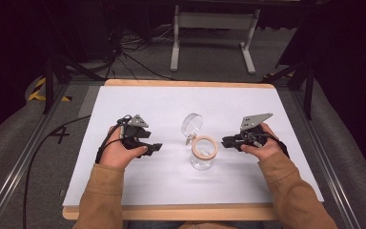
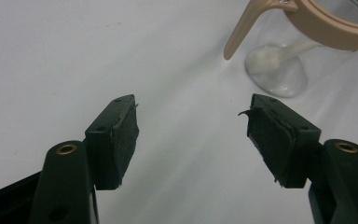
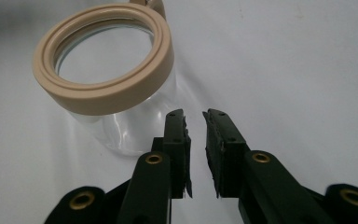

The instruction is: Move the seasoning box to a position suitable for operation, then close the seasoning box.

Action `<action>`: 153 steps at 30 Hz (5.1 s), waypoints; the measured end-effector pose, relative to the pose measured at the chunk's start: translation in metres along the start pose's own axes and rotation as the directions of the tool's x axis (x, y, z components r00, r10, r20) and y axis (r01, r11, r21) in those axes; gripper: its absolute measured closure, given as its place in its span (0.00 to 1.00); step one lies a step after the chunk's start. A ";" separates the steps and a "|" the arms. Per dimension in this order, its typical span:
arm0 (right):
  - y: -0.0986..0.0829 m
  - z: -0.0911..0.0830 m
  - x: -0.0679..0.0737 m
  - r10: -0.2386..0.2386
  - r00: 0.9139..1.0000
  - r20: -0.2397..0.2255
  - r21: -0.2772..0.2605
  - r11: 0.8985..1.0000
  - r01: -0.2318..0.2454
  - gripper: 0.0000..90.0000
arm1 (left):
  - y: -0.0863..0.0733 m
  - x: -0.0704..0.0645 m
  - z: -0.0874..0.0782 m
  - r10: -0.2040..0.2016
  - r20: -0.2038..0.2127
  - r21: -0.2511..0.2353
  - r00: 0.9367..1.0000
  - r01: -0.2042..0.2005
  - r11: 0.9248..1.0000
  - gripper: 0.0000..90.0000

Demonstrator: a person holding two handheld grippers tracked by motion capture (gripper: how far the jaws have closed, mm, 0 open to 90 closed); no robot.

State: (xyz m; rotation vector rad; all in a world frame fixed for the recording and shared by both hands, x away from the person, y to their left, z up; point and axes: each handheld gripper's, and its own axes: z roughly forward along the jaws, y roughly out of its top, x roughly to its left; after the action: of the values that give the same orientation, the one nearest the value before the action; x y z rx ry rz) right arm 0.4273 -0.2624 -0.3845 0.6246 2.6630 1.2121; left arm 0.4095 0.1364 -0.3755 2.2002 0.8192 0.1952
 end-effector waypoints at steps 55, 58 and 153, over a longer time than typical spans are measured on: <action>-0.014 0.045 0.026 -0.091 0.991 -0.097 0.089 0.991 0.099 1.00 | 0.013 -0.006 0.018 0.046 0.028 0.007 0.999 -0.046 0.999 0.39; -0.014 0.045 0.030 -0.097 0.990 -0.104 0.092 0.990 0.106 1.00 | 0.014 -0.005 0.019 0.032 0.027 -0.001 0.999 -0.032 0.999 0.40; 0.041 0.000 0.079 -0.038 0.993 -0.113 -0.133 0.991 0.023 1.00 | 0.046 -0.024 0.022 0.043 0.115 -0.218 0.992 -0.017 0.976 0.95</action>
State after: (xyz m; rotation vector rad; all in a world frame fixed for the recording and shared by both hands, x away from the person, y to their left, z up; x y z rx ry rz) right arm 0.3690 -0.2045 -0.3506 0.5062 2.6457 1.4426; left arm 0.4213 0.0851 -0.3553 1.9988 0.6663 0.1590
